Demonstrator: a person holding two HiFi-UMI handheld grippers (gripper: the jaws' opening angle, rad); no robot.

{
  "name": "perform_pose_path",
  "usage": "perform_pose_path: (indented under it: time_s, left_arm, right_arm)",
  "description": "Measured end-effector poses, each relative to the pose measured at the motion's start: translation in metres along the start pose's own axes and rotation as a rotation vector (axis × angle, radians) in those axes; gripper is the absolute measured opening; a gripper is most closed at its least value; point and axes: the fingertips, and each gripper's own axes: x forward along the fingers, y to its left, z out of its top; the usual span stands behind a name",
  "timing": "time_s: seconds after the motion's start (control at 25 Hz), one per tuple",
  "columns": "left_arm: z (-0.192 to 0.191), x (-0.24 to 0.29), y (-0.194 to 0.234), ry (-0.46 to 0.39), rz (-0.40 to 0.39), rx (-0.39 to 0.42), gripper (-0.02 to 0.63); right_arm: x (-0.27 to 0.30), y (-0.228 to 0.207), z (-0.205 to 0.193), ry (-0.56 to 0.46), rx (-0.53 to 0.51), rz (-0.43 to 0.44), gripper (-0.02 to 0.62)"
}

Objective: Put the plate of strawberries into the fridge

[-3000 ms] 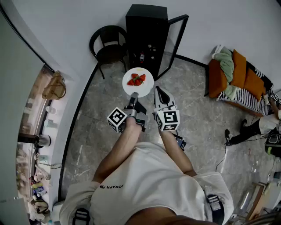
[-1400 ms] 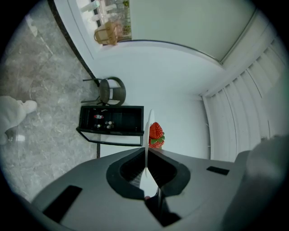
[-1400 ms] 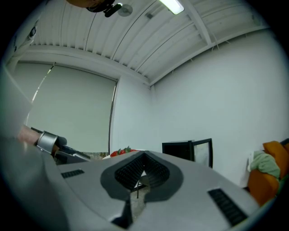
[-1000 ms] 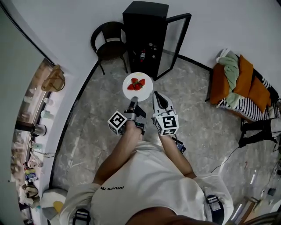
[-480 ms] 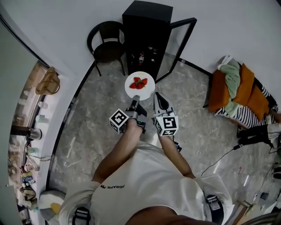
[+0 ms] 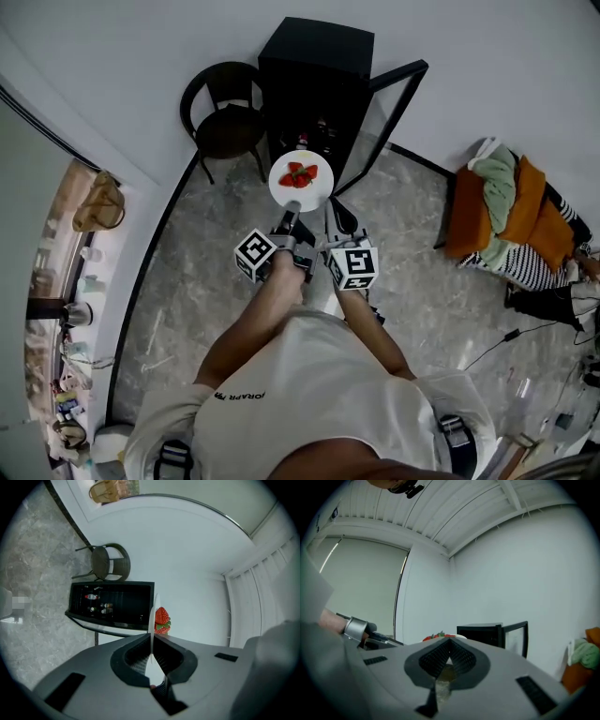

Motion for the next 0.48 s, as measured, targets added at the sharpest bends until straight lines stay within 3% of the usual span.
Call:
perform_pose_path:
  time_s: [0.48]
  left_arm:
    - [0.065,0.108,-0.006,0.054,0.021,0.003,0.012]
  right_arm:
    - [0.119,-0.035,0.007,0.015,0.013,-0.06,0.012]
